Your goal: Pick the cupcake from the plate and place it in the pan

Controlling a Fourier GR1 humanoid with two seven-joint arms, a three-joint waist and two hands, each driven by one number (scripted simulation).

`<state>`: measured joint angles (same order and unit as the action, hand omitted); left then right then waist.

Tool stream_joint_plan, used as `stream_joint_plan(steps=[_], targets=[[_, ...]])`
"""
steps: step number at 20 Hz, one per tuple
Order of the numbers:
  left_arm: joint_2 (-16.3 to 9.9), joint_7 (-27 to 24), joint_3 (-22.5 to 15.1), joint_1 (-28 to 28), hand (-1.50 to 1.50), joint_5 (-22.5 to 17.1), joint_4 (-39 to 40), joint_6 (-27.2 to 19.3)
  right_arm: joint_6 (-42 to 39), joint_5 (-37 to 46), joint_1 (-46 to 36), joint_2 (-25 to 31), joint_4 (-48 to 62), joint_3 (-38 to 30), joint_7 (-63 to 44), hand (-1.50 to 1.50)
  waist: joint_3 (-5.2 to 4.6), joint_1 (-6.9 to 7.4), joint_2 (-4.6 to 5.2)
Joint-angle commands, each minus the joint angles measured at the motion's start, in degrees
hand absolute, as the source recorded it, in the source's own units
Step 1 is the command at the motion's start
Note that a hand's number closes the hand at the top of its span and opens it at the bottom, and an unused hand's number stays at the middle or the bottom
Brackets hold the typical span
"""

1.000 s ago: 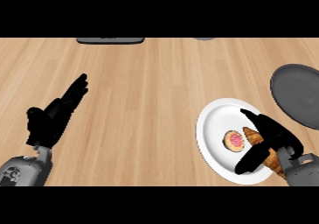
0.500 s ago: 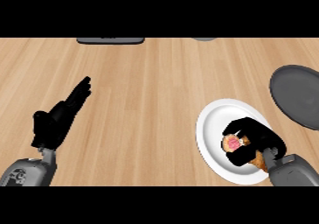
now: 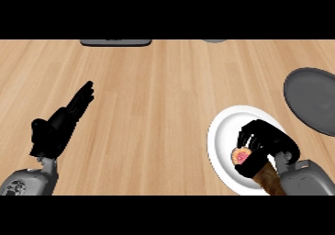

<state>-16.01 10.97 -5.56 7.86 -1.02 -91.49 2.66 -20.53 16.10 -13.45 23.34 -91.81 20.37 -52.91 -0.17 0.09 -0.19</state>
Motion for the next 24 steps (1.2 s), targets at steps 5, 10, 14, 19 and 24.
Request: stream_joint_plan(steps=[5,10,14,19,24], targets=[[0.71,-0.72,0.58,-1.54,0.0,1.14,0.28,-0.01,4.25,12.21,8.29,4.58,-17.99,5.37,6.46,1.5,0.17,-1.18,-0.23],[0.58,1.21,1.9,-0.39,0.0,0.73,0.59,-0.73,11.07,24.02,15.65,12.25,-31.12,9.6,17.25,1.5,0.22,-2.85,-0.58],[0.66,0.69,1.5,-2.44,0.0,0.74,-0.78,-0.41,18.02,31.49,18.68,16.08,-40.77,5.01,18.88,1.5,0.25,-3.22,-0.84],[0.14,-0.22,2.48,-1.17,0.0,0.55,0.1,0.82,24.48,32.3,27.94,16.38,-49.74,-0.94,22.08,1.5,0.22,-2.01,-0.2],[0.01,1.76,2.95,0.25,0.0,0.31,-1.7,1.75,31.27,26.93,29.91,12.41,-42.47,-8.33,26.14,1.5,0.23,-0.95,0.06]])
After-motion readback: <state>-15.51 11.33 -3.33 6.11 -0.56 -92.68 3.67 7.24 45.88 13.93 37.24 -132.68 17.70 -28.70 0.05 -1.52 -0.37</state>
